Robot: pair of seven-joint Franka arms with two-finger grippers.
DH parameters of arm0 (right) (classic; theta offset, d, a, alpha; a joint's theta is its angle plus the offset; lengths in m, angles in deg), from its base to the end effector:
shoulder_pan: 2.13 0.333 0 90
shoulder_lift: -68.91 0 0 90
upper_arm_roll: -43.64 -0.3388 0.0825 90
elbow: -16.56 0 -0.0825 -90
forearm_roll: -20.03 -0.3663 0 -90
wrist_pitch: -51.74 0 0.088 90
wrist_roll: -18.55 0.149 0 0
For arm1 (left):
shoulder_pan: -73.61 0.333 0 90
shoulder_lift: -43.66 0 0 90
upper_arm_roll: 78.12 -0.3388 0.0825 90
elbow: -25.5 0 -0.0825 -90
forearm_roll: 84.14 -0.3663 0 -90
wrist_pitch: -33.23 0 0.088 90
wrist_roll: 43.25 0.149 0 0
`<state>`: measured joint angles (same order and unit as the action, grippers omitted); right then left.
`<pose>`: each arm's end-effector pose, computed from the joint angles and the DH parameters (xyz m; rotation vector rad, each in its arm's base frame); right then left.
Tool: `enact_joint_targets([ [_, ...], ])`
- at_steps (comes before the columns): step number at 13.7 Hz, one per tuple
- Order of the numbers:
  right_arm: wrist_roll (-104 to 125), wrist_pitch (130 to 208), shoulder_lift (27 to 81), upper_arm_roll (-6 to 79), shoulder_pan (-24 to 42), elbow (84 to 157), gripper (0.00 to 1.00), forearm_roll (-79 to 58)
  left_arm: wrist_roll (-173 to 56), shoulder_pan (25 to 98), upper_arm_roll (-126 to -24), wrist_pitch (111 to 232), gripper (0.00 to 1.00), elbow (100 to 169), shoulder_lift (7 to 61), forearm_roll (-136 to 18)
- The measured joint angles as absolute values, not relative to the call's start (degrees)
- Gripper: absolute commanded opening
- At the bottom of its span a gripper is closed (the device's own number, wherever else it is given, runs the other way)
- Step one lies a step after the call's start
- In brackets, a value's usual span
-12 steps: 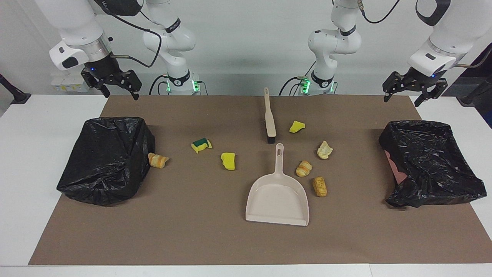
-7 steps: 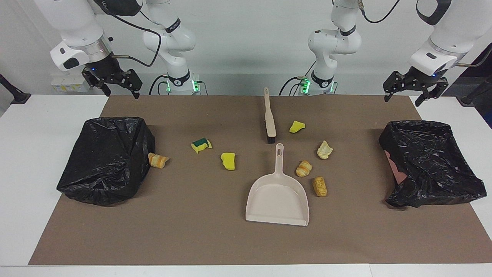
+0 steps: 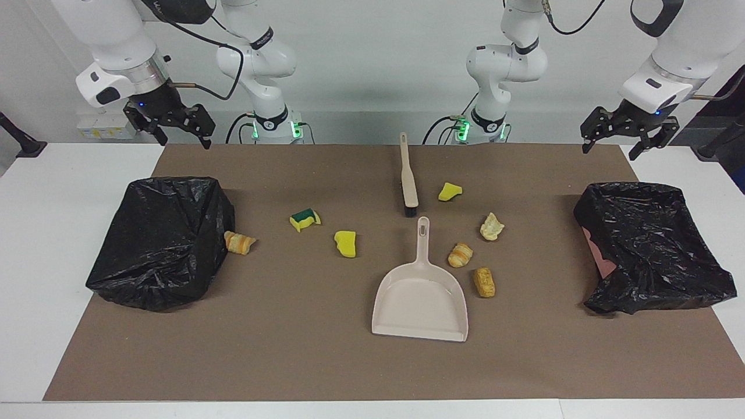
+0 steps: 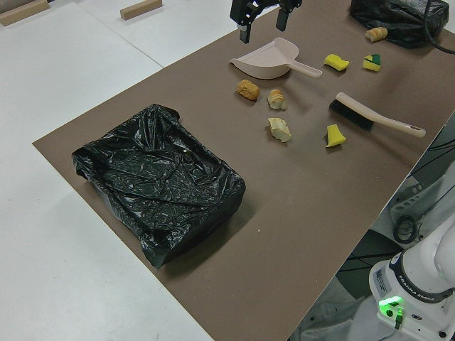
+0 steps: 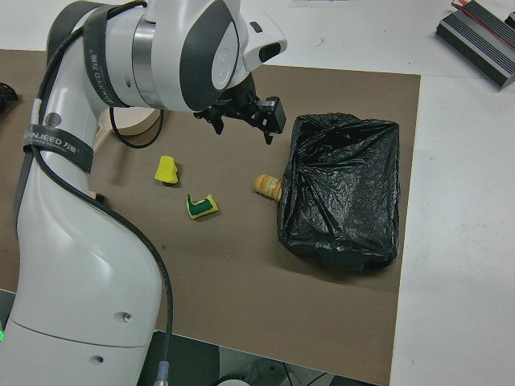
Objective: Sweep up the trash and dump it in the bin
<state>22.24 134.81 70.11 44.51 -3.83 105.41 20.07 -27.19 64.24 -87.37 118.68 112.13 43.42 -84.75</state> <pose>0.5133 -0.0232 0.6154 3.1332 -0.1714 -0.1255 0.5294 0.0004 0.6227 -3.1025 0.4399 0.0408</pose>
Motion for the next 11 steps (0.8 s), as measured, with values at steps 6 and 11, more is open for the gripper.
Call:
enact_joint_targets([
  [6, 21.5, 134.8, 70.1, 43.8, -3.6, 105.4, 1.0, 19.2, -27.2, 64.2, -87.4, 118.7, 1.0, 112.1, 43.5, -84.7],
  [11, 21.5, 135.7, 70.0, 41.9, -3.2, 105.5, 1.0, 18.7, -27.2, 64.2, -87.4, 118.7, 1.0, 112.1, 43.5, -84.7],
])
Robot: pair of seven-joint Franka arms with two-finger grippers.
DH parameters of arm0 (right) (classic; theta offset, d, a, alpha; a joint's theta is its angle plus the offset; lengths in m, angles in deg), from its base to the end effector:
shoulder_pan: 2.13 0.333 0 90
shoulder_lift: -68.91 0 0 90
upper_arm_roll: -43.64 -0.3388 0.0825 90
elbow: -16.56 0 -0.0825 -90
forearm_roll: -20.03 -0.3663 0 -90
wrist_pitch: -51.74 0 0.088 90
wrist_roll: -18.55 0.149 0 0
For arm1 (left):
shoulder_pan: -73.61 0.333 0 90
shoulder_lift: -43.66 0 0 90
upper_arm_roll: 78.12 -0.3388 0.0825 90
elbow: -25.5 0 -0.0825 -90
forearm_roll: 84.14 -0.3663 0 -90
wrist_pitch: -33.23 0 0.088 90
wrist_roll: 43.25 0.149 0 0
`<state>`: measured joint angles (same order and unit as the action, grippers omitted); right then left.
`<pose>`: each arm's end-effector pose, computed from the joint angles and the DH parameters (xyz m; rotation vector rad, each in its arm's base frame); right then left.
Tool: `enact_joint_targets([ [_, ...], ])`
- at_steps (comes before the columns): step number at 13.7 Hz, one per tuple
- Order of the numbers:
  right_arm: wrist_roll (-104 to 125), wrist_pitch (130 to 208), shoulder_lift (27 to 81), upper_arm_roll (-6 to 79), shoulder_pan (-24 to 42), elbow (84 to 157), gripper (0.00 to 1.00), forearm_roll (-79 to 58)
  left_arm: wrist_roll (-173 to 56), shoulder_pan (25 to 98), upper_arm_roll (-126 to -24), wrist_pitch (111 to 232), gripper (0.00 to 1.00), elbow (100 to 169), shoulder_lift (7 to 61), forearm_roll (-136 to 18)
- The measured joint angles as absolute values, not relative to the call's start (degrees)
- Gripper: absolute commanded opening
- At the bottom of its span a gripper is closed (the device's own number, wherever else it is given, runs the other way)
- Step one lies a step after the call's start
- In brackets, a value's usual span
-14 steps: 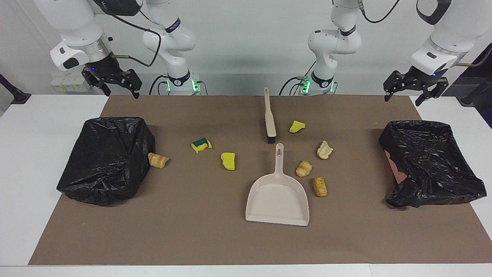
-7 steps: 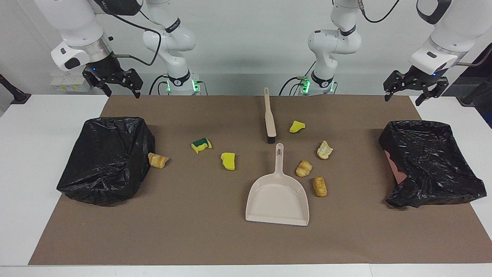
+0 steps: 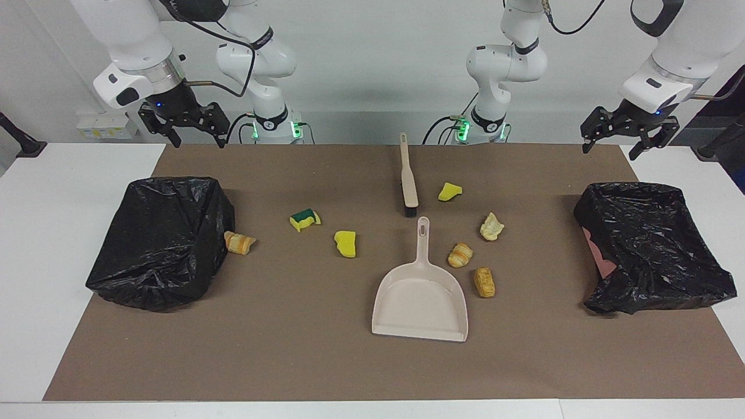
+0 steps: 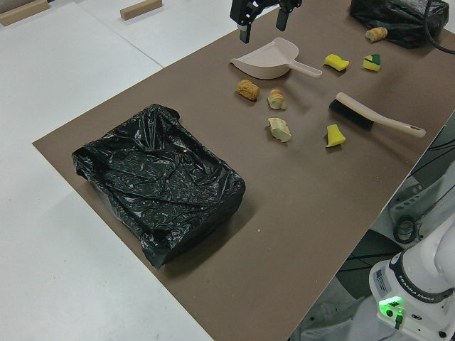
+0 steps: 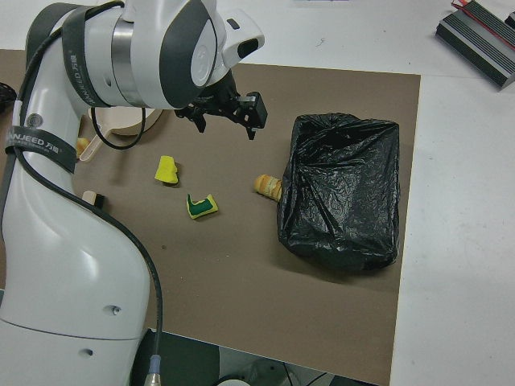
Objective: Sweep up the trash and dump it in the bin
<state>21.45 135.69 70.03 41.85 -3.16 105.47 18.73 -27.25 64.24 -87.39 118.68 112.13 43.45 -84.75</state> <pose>0.5164 0.0106 0.6154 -3.1194 0.0558 0.1056 0.5293 0.0006 0.6230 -3.1029 0.4377 0.0400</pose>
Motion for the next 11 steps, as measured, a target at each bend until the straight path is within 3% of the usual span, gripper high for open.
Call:
enact_joint_targets([
  [5, 21.4, 141.9, 67.7, 40.7, -0.3, 106.0, 1.0, 18.1, -27.2, 64.2, -87.4, 118.7, 1.0, 112.1, 43.5, -84.7],
  [11, 21.8, 152.8, 60.5, 40.3, 5.1, 106.3, 1.0, 18.1, -27.2, 64.2, -87.4, 118.7, 1.0, 112.2, 43.5, -84.7],
])
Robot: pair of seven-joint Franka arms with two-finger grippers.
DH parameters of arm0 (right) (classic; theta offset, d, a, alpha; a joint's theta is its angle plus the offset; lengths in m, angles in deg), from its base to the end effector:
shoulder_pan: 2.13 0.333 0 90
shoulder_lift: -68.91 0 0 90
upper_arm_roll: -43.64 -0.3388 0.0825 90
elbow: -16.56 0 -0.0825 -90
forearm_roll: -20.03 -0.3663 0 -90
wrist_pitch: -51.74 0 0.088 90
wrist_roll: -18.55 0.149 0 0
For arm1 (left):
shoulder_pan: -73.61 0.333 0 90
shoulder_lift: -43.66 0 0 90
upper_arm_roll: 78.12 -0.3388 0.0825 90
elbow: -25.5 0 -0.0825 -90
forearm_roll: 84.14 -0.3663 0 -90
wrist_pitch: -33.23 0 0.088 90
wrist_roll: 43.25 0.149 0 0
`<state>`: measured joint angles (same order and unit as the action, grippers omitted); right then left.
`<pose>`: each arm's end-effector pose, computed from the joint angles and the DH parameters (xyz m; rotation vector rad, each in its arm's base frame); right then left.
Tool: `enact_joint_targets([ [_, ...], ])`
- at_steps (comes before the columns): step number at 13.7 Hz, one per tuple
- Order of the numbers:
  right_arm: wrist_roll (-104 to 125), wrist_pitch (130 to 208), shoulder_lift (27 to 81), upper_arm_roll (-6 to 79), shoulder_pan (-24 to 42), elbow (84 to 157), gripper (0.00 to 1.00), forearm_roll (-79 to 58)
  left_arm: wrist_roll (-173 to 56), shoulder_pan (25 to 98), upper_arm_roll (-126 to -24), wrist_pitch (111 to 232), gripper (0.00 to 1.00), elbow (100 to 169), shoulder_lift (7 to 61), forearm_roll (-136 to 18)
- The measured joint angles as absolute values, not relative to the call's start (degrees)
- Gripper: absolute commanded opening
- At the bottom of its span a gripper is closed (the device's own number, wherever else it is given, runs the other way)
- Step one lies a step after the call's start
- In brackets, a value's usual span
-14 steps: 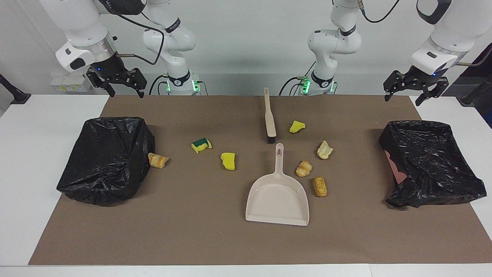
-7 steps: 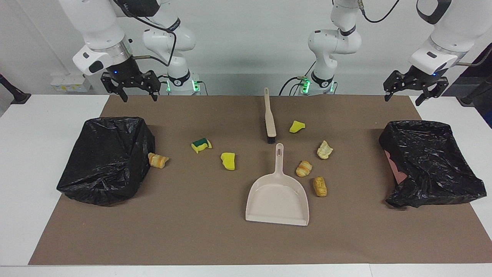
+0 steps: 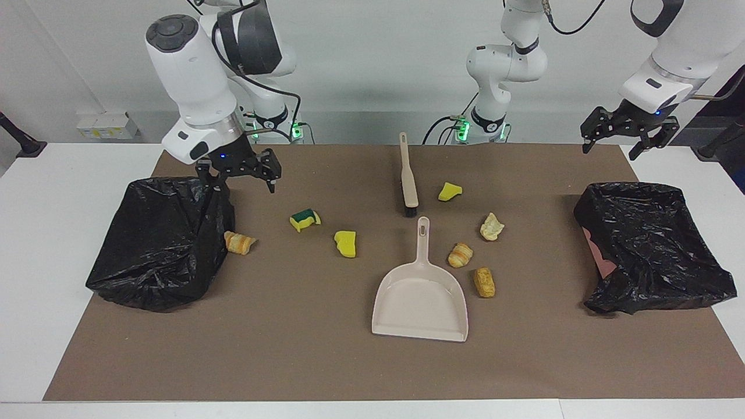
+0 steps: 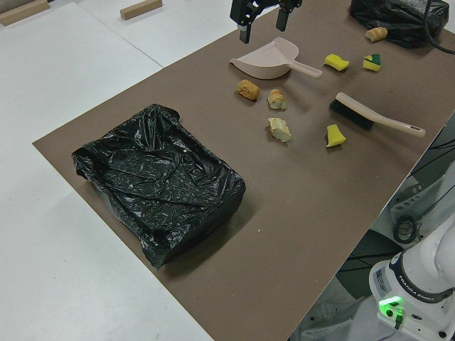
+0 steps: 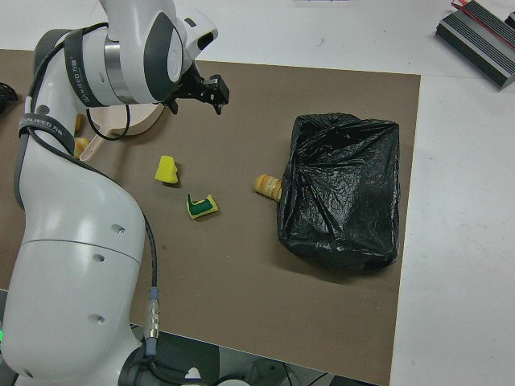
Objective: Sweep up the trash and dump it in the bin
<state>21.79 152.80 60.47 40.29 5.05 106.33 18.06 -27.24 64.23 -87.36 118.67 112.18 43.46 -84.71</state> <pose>0.5904 0.1121 0.5412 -3.0871 -0.1864 -0.0689 0.5292 0.0001 0.6227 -3.1035 0.4392 0.0412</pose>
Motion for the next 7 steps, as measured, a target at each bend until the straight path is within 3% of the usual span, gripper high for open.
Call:
enact_joint_targets([
  [4, 24.0, 159.0, 55.6, 40.2, 9.6, 106.5, 1.0, 16.6, -27.4, 64.1, -86.7, 118.7, 1.0, 112.6, 43.6, -84.5],
  [7, 24.9, 163.3, 51.2, 40.2, 12.5, 106.4, 1.0, 14.3, -31.5, 62.3, -85.5, 120.3, 1.0, 116.8, 45.7, -84.1],
])
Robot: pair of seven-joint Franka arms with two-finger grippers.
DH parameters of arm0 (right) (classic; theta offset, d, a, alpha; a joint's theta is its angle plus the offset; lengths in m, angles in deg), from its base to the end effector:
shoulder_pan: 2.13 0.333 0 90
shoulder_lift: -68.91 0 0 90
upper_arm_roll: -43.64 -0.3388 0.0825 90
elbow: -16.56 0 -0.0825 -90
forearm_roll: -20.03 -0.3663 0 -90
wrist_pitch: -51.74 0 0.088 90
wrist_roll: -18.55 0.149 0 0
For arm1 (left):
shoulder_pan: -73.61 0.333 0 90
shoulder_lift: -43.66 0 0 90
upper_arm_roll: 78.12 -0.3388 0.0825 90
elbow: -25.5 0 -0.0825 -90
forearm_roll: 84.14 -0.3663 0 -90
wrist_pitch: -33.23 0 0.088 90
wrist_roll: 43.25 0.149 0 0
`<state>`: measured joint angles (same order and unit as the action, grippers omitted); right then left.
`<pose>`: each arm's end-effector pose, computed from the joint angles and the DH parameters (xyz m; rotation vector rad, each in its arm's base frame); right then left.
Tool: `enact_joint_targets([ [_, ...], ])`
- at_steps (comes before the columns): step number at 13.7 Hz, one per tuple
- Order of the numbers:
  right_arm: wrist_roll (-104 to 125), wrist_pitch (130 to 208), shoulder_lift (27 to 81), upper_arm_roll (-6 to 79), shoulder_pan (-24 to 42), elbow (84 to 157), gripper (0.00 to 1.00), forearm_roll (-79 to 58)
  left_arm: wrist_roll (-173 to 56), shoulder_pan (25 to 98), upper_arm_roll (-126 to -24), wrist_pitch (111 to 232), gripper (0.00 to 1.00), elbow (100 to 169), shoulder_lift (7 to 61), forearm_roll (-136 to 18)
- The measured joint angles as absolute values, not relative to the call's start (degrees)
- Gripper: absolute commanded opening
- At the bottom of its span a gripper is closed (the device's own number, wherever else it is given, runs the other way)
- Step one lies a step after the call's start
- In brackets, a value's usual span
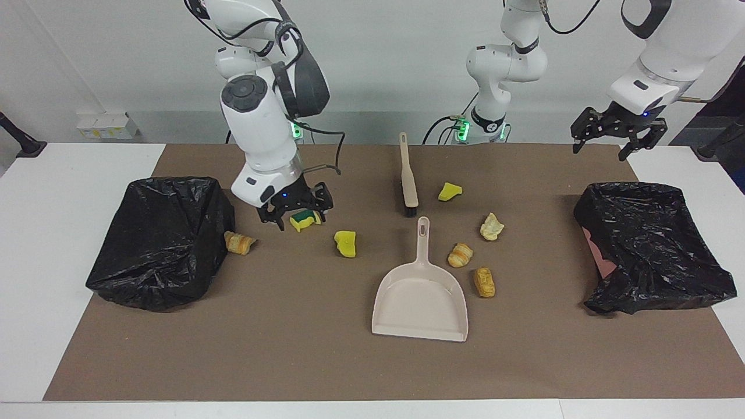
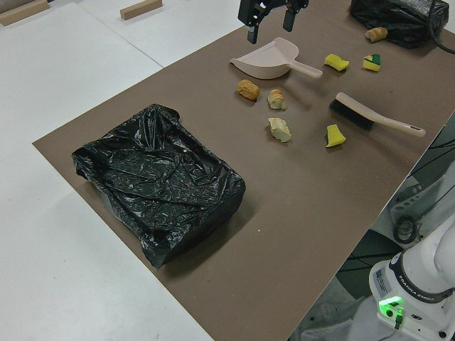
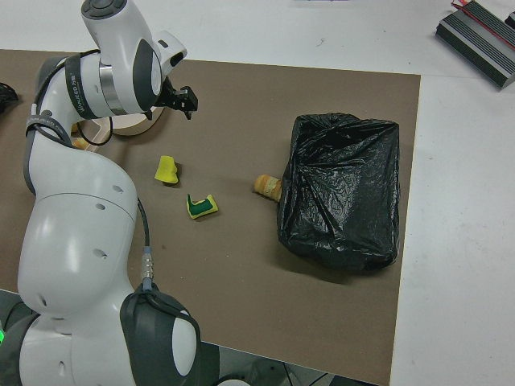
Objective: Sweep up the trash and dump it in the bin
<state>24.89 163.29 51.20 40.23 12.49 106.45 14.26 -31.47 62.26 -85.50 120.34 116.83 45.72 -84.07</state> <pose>0.6198 0.2087 0.4570 -3.0054 -0.2512 -0.0662 0.5167 -0.0348 0.6093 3.1030 -0.4295 -0.0588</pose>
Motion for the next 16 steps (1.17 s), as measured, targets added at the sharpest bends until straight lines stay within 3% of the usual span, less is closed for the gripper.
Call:
enact_joint_targets([
  [8, 41.0, 171.5, 41.3, 40.2, 22.4, 101.7, 1.0, 13.3, -49.8, 46.2, -84.5, 130.7, 1.0, 133.6, 51.6, -83.5],
  [16, 52.0, 171.7, 32.0, 40.1, 26.1, 89.9, 1.0, 13.2, -62.6, 31.0, -84.4, 145.6, 1.0, 151.3, 54.2, -83.0],
])
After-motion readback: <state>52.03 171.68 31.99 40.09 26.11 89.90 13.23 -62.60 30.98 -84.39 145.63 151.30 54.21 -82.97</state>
